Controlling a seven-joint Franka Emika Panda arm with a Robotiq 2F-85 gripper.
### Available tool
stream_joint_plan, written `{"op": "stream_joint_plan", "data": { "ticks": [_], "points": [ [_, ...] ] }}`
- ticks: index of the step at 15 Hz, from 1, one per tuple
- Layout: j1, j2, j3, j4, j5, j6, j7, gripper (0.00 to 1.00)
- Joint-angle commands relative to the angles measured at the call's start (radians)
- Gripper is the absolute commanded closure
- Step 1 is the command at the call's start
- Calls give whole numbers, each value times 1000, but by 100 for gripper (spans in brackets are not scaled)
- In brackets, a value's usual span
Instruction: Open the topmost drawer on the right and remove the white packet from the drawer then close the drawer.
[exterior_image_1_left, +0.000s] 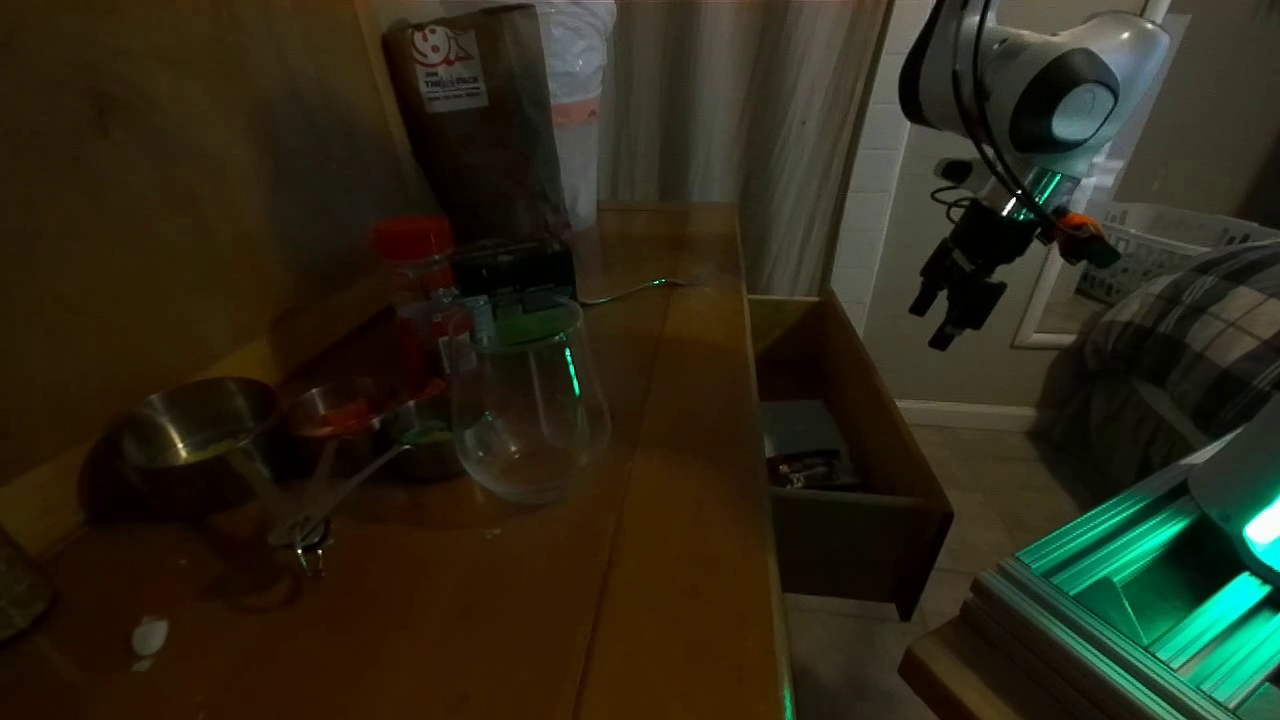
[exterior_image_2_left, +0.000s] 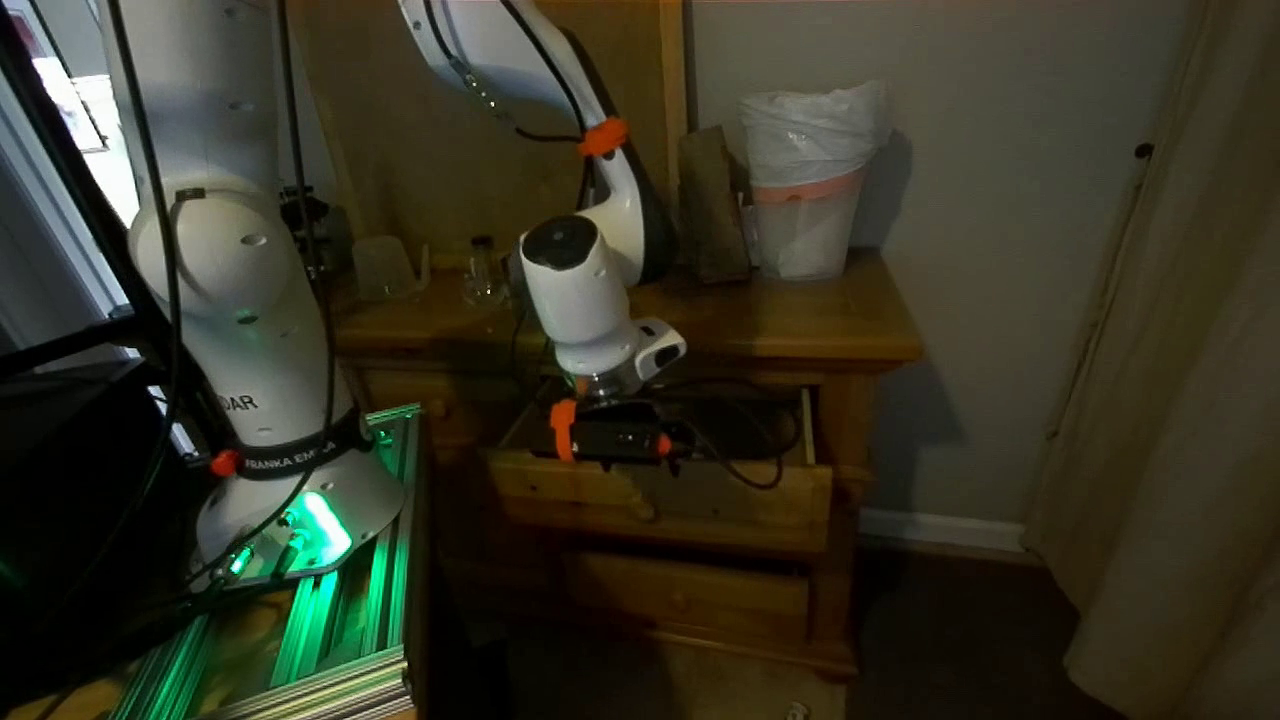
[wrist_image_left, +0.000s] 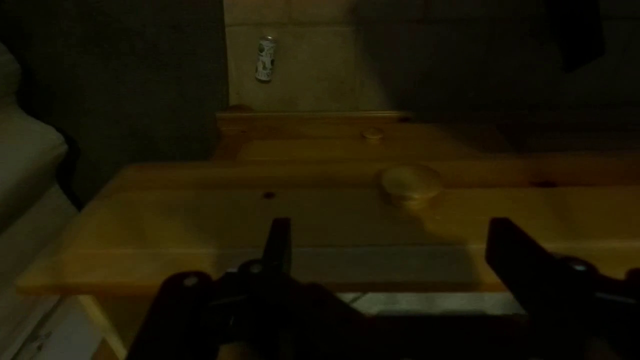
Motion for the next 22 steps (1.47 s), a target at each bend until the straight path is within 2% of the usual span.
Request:
{"op": "stream_joint_plan", "data": {
  "ticks": [1,7,11,16,22],
  "points": [
    [96,-118,53,-89,-105,60,175,0],
    [197,-85,137,-41,-158,23,355,0],
    [231,-15,178,8,-136,4,402,0],
    [228,125,211,94,-128,-37,405,0],
    [210,296,210,199,-140,-101,369,0]
  ]
}}
